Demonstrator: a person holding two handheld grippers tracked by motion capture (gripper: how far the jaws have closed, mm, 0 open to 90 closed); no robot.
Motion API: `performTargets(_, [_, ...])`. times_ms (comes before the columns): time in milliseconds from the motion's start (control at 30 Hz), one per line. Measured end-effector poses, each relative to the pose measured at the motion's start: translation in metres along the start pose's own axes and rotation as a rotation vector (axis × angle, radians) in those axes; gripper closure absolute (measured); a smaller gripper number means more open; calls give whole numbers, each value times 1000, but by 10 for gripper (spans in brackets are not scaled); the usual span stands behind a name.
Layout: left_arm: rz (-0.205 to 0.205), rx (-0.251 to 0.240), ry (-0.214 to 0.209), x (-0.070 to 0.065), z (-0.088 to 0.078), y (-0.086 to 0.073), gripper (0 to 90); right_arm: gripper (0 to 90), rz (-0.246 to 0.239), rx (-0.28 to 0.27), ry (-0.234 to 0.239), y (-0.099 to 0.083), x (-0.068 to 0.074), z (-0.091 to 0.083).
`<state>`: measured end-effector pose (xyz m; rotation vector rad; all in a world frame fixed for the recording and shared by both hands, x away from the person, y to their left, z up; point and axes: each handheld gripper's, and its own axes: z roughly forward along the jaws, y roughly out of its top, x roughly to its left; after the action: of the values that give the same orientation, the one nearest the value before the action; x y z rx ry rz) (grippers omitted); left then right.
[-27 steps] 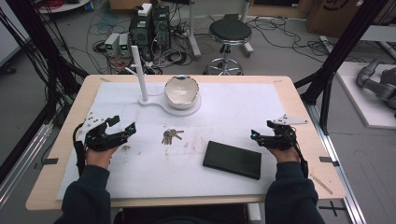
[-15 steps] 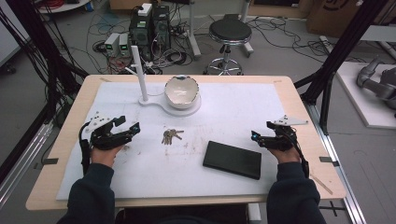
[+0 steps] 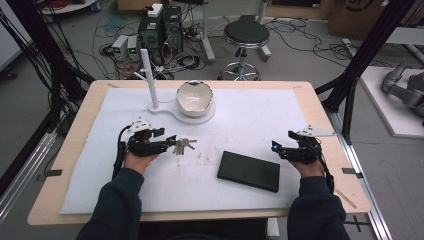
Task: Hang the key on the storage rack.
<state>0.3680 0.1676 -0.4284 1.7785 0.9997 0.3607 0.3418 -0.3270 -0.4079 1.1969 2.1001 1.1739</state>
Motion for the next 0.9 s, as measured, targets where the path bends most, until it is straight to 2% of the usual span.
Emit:
performTargets(67, [-6, 8, 3, 1, 4, 1, 383, 192, -3, 2, 0, 0, 0, 0])
performTargets(100, [-18, 35, 5, 4, 13, 2, 398, 193, -2, 5, 5, 0, 1, 1])
performTargets(167, [-24, 54, 9, 6, 20, 4, 422, 193, -1, 6, 4, -1, 1, 1])
performTargets(267, [-44, 73, -9, 9, 25, 6, 489, 193, -1, 7, 4, -1, 1, 2])
performTargets(300, [-69, 96, -25, 11, 31, 9, 534, 193, -2, 10, 5, -1, 0, 3])
performTargets(367, [-70, 131, -8, 11, 38, 8, 563, 193, -4, 12, 6, -1, 0, 4])
performTargets(500, [-78, 213, -10, 12, 47, 1, 588, 193, -8, 11, 9, -1, 0, 3])
performTargets(533, [-93, 209, -25, 11, 48, 0, 590, 193, -4, 11, 9, -1, 0, 3])
performTargets(633, [-75, 208, -37, 9, 48, 1, 680, 193, -5, 14, 10, -2, 0, 3])
performTargets(700, [-71, 209, -57, 6, 48, 1, 701, 193, -8, 12, 8, -2, 0, 3])
performTargets(767, [-73, 213, -60, 7, 47, 1, 830, 194, -4, 12, 8, -2, 1, 2])
performTargets(900, [-60, 216, -80, 4, 47, 1, 860, 193, -5, 14, 7, -2, 1, 2])
